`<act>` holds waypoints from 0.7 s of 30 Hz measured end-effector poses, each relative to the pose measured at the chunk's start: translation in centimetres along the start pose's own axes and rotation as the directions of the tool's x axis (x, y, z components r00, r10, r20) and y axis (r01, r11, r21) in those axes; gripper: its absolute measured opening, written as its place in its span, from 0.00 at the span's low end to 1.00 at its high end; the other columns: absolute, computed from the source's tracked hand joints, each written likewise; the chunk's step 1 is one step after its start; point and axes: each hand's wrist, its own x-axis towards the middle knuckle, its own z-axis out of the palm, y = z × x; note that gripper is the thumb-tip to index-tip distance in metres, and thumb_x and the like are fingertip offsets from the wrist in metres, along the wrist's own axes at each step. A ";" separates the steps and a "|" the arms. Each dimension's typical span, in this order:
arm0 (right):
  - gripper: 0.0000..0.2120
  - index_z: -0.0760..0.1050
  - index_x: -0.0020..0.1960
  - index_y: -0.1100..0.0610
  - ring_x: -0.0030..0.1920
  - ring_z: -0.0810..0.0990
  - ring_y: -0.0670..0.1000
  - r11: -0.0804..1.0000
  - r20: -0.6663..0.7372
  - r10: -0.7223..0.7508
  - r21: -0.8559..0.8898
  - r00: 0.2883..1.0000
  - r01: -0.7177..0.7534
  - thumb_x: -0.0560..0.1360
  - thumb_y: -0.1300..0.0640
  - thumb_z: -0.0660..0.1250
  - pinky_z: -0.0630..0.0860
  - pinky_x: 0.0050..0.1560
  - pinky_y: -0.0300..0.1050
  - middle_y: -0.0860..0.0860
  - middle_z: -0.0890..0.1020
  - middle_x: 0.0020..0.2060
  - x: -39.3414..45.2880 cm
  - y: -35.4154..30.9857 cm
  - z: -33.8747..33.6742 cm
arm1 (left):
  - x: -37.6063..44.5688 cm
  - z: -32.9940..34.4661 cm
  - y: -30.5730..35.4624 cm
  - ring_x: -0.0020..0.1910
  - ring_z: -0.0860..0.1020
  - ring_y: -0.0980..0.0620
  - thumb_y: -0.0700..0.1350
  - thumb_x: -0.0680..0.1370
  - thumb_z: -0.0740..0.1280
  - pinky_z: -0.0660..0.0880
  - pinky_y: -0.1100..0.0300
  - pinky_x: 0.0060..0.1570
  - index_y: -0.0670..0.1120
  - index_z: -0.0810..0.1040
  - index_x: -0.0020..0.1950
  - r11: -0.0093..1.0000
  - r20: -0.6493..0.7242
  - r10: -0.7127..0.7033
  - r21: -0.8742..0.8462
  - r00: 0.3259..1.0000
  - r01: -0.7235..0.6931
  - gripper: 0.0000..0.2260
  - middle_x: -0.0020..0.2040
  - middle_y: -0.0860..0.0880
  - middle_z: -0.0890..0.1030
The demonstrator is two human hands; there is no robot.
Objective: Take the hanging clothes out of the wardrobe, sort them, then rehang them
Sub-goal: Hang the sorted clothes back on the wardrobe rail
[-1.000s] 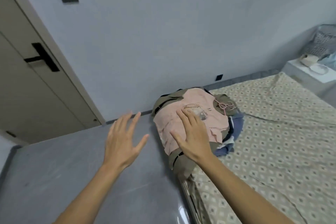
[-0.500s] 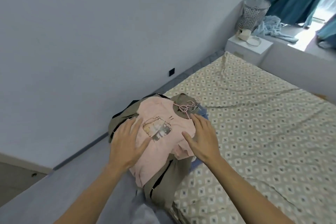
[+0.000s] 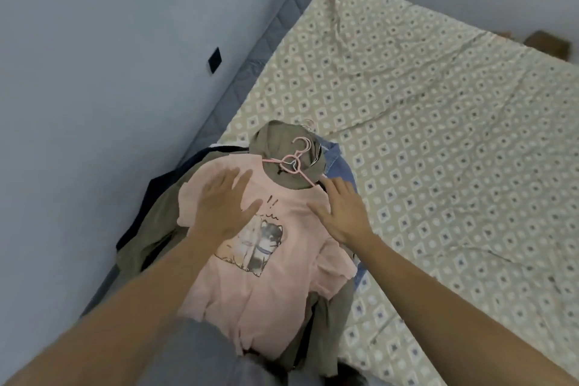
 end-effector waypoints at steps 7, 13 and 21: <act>0.31 0.61 0.81 0.46 0.68 0.69 0.59 0.975 0.196 0.213 0.025 0.957 -0.222 0.82 0.34 0.59 0.70 0.66 0.59 0.52 0.72 0.69 7.6 5.4 8.9 | 11.7 9.4 -2.9 0.80 0.60 0.44 0.68 0.79 0.53 0.63 0.40 0.76 0.52 0.63 0.81 0.986 0.155 0.150 0.052 0.976 -0.160 0.34 0.80 0.46 0.65; 0.20 0.74 0.67 0.53 0.59 0.77 0.54 0.902 0.180 0.308 0.257 0.934 -0.347 0.81 0.43 0.68 0.74 0.60 0.54 0.51 0.79 0.58 10.6 6.9 11.5 | 14.0 11.7 -2.7 0.78 0.61 0.42 0.59 0.80 0.63 0.63 0.40 0.75 0.50 0.66 0.78 0.988 0.172 0.148 0.022 0.974 -0.154 0.28 0.78 0.44 0.65; 0.08 0.74 0.46 0.57 0.40 0.73 0.49 0.829 0.238 0.319 0.398 0.917 -0.392 0.83 0.55 0.67 0.67 0.39 0.45 0.48 0.76 0.38 10.4 3.5 8.3 | 11.7 9.0 -1.4 0.81 0.57 0.44 0.60 0.82 0.62 0.61 0.42 0.76 0.51 0.59 0.83 0.999 0.210 0.054 -0.008 0.976 -0.054 0.32 0.84 0.47 0.58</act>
